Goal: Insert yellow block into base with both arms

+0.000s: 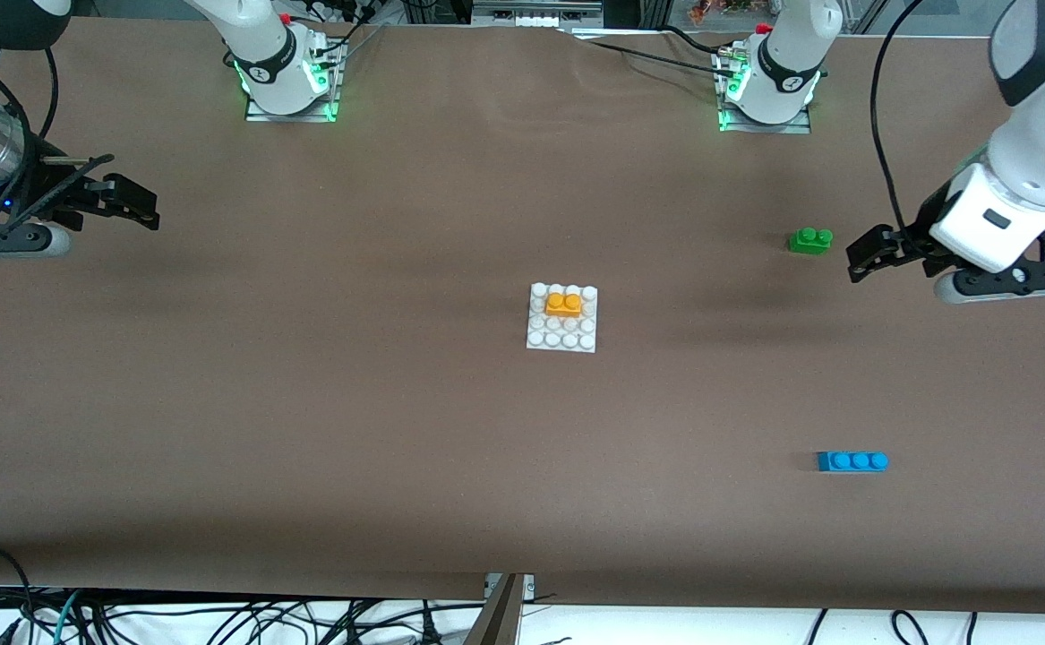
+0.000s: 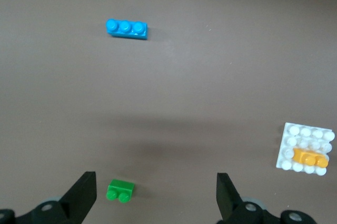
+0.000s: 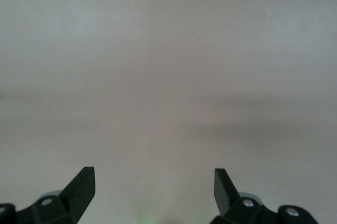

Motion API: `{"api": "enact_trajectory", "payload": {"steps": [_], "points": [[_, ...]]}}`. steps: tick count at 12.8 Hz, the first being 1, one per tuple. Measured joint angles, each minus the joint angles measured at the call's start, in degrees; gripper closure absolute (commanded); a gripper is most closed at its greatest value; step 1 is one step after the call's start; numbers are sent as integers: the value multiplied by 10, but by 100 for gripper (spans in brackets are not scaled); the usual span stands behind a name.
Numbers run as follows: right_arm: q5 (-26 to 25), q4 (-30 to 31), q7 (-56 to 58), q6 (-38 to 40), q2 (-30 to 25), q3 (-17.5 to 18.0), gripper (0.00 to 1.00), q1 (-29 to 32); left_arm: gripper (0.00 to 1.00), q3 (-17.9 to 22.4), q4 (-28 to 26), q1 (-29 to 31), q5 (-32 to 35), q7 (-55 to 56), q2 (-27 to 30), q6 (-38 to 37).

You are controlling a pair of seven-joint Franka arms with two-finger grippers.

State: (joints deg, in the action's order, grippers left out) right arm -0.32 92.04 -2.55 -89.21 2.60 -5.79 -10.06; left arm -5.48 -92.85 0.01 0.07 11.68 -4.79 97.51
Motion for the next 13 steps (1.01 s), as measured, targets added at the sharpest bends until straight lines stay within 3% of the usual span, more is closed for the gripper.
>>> {"api": "enact_trajectory", "payload": {"steps": [9,13], "points": [[0,0,0,0,0,0,0,0,0,59,-2,-22,-1,-34,16,-3],[0,0,0,0,0,0,0,0,0,62,-4,-25,-1,-35,21,-6]]}}
